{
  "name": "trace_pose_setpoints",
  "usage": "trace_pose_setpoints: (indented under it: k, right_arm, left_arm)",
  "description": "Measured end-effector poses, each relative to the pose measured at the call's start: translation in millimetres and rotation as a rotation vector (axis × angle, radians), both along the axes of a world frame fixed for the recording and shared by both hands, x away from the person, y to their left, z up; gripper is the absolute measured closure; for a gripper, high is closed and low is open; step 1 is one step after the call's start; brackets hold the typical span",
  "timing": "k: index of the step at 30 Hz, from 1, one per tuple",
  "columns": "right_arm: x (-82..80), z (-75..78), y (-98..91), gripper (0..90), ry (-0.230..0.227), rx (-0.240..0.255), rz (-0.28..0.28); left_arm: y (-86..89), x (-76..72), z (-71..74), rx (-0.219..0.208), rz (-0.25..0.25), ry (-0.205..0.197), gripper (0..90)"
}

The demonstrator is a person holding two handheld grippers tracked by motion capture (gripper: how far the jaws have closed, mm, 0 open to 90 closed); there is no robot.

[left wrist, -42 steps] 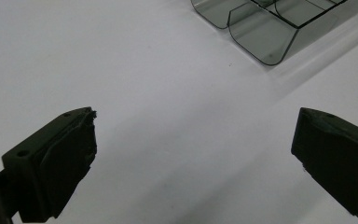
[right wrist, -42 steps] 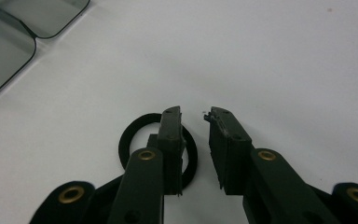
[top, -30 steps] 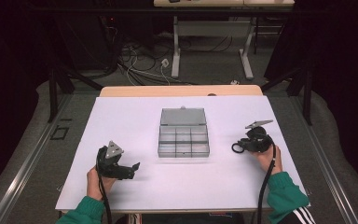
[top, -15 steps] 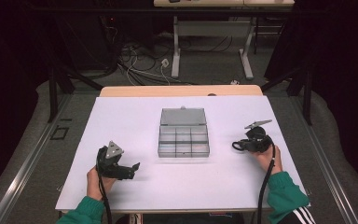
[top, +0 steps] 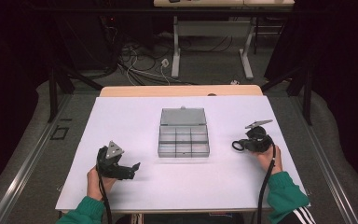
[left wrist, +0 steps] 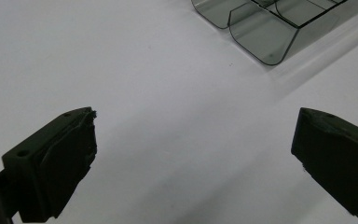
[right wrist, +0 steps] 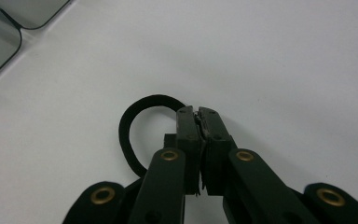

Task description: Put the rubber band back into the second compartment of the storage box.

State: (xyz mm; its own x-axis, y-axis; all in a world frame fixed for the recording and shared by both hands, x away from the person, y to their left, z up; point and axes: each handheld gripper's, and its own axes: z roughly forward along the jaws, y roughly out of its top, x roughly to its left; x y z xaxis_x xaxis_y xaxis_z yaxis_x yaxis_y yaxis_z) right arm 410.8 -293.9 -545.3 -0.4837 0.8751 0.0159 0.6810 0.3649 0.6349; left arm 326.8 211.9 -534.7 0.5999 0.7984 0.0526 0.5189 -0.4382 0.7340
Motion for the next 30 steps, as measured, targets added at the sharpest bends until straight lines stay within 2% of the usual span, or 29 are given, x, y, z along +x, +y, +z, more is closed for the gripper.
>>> trace_pose_setpoints:
  k: [10,21,30]
  right_arm:
    - [-4.2,8.4,3.4,88.4,-0.043,-0.004,0.004]
    - [-8.4,15.5,13.0,88.3,-0.078,0.034,0.017]
    - [-10.8,20.8,22.5,88.3,-0.107,0.058,0.038]
  left_arm:
    - [-0.5,-0.6,-0.1,-0.001,0.003,-0.003,0.0]
    - [0.0,1.4,-2.1,-0.011,-0.001,0.006,0.0]
    - [-3.2,1.3,-1.9,0.003,-0.017,0.008,0.0]
